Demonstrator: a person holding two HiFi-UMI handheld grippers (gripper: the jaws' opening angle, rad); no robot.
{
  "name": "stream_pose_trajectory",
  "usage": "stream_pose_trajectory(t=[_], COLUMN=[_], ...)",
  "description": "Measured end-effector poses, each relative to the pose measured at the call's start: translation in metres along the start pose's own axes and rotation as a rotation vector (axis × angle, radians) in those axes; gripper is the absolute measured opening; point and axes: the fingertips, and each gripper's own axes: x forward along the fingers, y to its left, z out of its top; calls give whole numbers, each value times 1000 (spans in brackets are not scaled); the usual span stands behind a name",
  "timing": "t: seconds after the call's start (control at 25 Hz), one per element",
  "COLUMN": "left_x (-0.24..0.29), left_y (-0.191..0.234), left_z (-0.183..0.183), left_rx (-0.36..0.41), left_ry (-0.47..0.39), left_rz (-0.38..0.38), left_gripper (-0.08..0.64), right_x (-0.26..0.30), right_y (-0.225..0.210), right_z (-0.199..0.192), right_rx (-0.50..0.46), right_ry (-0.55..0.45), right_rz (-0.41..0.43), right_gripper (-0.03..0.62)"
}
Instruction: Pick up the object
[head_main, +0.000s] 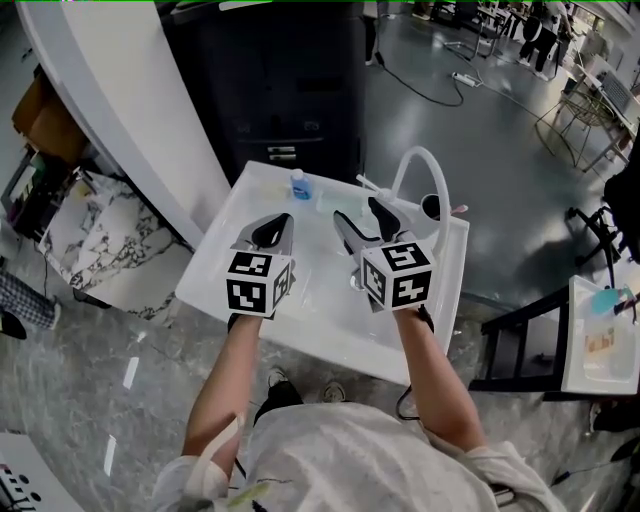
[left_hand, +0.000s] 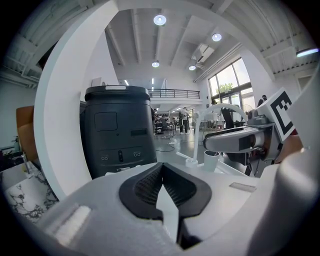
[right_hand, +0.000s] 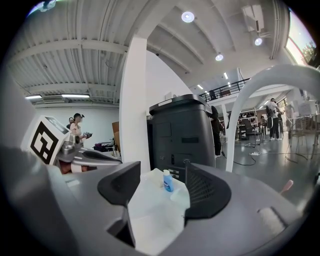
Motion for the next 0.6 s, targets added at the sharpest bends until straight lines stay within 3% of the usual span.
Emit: stream_pose_trajectory(t=[0.24, 0.6], left_x=[19, 68], left_y=[11, 45], left_z=[0, 8], left_rx=[17, 41], left_ry=[-6, -9], left_rz=[-40, -164], left_gripper=[0, 0], right_x=[18, 64], right_y=[-3, -12], right_z=[-5, -12], right_rx=[-17, -60], right_ry=[16, 68], right_rz=[-14, -79], right_gripper=[261, 261])
